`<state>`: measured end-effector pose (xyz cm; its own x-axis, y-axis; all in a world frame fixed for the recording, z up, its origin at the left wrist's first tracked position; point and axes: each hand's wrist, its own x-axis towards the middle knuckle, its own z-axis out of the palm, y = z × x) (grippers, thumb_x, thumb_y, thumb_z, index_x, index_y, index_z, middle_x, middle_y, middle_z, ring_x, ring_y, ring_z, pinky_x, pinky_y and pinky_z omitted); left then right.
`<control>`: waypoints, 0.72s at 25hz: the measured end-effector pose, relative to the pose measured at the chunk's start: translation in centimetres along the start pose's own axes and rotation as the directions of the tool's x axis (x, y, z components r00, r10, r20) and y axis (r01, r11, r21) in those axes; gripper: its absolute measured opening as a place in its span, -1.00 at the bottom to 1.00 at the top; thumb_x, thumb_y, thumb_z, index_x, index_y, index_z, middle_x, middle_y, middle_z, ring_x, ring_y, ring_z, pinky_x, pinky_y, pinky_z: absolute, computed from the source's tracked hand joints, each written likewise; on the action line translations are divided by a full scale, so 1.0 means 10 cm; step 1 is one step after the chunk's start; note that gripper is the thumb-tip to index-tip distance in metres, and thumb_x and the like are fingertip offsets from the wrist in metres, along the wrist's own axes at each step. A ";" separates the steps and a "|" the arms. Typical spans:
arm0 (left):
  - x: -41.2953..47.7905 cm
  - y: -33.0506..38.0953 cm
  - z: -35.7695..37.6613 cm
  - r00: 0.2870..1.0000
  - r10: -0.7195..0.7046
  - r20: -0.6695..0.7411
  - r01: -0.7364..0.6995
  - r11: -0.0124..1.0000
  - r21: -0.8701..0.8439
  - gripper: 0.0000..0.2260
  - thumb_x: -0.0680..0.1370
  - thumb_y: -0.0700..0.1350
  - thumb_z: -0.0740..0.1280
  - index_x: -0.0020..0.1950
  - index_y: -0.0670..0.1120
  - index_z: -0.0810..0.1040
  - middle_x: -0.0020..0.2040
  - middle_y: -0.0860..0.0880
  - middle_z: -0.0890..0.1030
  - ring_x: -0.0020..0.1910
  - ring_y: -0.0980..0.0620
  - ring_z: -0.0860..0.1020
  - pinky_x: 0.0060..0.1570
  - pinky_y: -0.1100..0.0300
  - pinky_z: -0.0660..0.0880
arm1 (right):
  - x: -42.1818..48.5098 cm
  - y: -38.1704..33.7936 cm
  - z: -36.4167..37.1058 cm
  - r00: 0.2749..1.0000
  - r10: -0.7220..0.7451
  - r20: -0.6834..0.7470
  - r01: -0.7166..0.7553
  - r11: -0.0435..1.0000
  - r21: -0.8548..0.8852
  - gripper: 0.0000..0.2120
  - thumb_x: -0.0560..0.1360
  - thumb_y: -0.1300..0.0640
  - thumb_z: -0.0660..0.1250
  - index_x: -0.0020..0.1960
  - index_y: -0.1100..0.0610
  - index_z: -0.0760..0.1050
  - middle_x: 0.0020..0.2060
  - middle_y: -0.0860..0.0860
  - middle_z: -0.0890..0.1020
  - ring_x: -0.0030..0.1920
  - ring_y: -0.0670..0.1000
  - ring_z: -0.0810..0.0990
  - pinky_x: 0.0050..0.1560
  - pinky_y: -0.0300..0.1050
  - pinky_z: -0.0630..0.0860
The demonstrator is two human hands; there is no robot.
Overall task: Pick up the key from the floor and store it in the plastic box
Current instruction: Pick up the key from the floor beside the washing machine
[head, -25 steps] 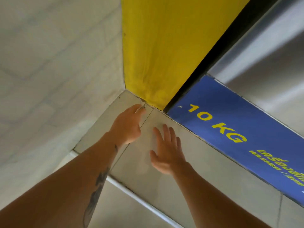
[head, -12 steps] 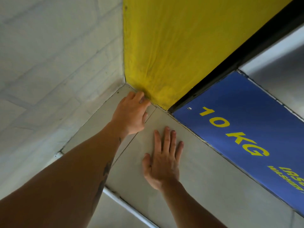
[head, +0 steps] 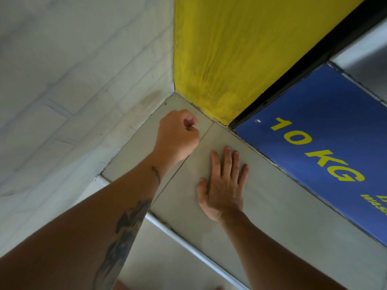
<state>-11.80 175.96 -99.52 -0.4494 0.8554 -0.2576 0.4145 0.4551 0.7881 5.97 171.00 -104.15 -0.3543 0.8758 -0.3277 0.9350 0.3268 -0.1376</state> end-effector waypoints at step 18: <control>-2.62 2.08 -2.85 0.788 -0.529 0.315 0.529 0.319 -0.787 -0.82 0.54 -0.38 0.25 -0.02 -0.21 0.61 -0.20 -0.11 0.54 -0.34 0.05 0.49 -0.35 0.25 0.44 | -1.58 -1.26 -3.49 0.937 -0.188 0.294 0.107 0.956 0.273 -0.50 0.58 0.00 0.22 0.51 0.01 0.30 0.49 0.01 0.38 0.46 0.10 0.36 0.41 0.10 0.38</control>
<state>-14.01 155.98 -60.44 -0.3244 0.5109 -0.7961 -0.7280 0.4026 0.5550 0.24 165.41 -64.66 -0.5121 0.6546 -0.5561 0.8526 0.3090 -0.4214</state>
